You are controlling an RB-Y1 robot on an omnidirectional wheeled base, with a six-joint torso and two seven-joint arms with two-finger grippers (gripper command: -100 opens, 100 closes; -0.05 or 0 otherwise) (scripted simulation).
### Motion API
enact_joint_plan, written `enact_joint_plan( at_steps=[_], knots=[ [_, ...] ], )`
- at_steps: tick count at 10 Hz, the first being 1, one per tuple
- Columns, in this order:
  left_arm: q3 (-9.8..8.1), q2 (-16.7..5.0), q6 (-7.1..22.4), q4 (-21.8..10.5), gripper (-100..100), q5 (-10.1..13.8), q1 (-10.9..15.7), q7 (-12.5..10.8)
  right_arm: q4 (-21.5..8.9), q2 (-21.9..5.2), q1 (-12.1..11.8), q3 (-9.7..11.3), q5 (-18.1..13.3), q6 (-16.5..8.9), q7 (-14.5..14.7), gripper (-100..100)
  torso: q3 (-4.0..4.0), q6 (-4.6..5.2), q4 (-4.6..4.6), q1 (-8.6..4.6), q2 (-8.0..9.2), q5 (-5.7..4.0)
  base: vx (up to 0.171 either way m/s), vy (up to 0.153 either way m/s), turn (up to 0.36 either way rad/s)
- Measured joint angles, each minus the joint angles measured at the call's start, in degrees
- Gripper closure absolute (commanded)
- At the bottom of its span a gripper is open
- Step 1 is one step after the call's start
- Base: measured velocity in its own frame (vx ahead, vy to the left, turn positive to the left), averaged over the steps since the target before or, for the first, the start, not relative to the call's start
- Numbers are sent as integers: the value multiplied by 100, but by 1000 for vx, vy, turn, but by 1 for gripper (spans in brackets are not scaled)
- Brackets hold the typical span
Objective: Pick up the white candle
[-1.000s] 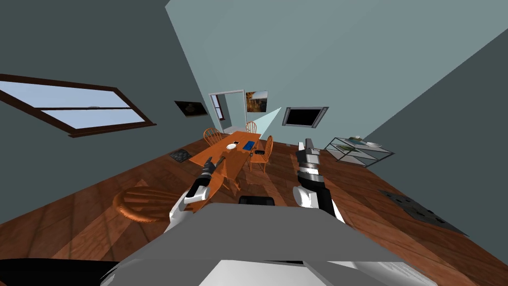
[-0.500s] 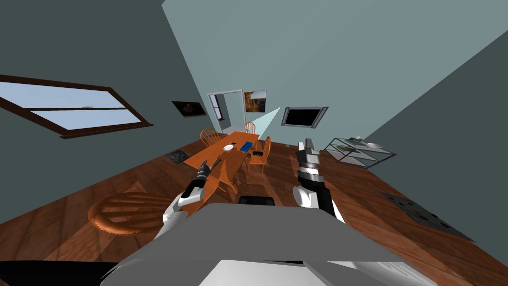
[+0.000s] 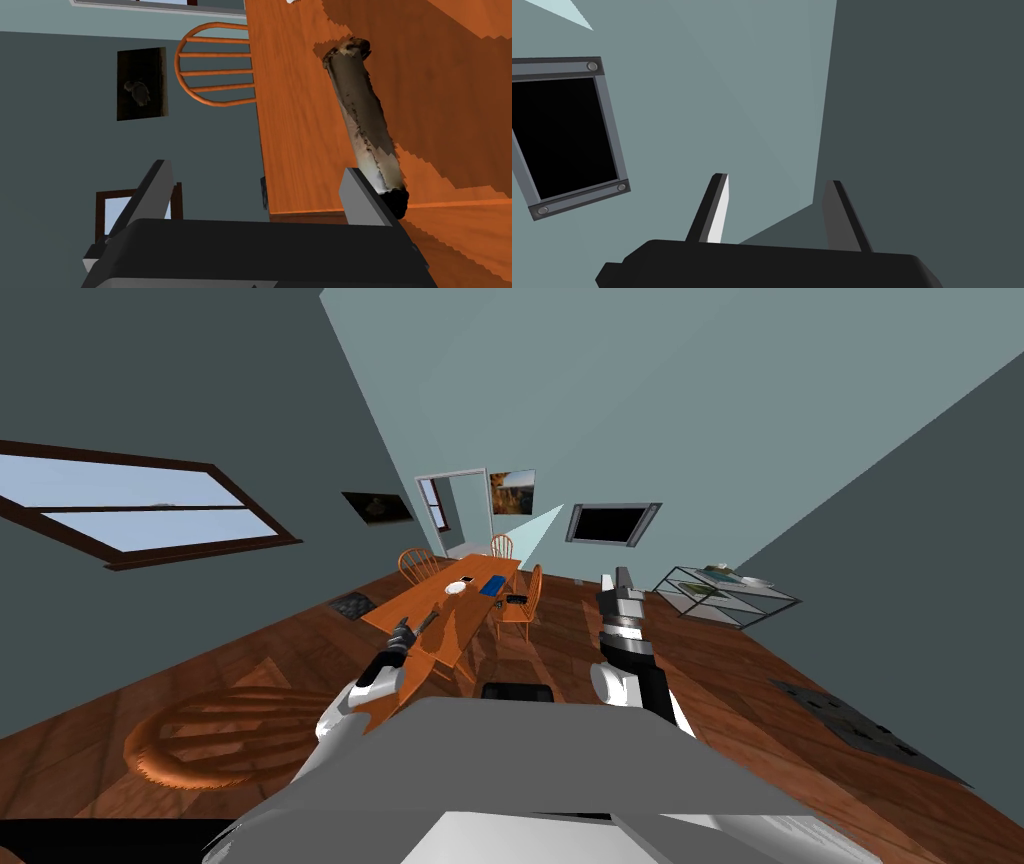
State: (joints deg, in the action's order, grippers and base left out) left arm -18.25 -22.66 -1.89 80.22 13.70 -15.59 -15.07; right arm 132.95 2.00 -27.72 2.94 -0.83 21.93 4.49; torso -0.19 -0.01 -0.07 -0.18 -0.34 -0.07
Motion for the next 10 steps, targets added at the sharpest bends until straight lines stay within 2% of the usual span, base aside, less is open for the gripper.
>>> enact_joint_plan(
  at_steps=[3, 5, 7, 8, 10],
  knots=[
    [-296, -162, 363, -436, -100, 42, 216, -75, 0, 0, 0, 0, 0, 0, 0, 0, -3, 1, -1, -5, -6, -1, 99, -71, -4],
    [-443, -256, 480, -813, -100, 73, 284, -131, 0, 0, 0, 0, 0, 0, 0, 0, -7, 1, -2, 1, -12, 0, 123, -57, -5],
    [-631, -361, 737, -1042, -100, 97, 362, -184, 0, 0, 0, 0, 0, 0, 0, 0, -10, 1, -3, 6, -17, 1, 129, -47, -9],
    [-672, -396, 777, -1207, -100, 118, 356, -207, 0, 0, 0, 0, 0, 0, 0, 0, -8, 0, -4, 5, -12, 2, 142, -61, -7],
    [-883, -558, 869, -1831, -100, 145, 558, -253, 0, 0, -1, 0, 0, 0, 0, 0, -18, 1, -7, 0, -31, 1, 171, -57, -10]
  ],
)
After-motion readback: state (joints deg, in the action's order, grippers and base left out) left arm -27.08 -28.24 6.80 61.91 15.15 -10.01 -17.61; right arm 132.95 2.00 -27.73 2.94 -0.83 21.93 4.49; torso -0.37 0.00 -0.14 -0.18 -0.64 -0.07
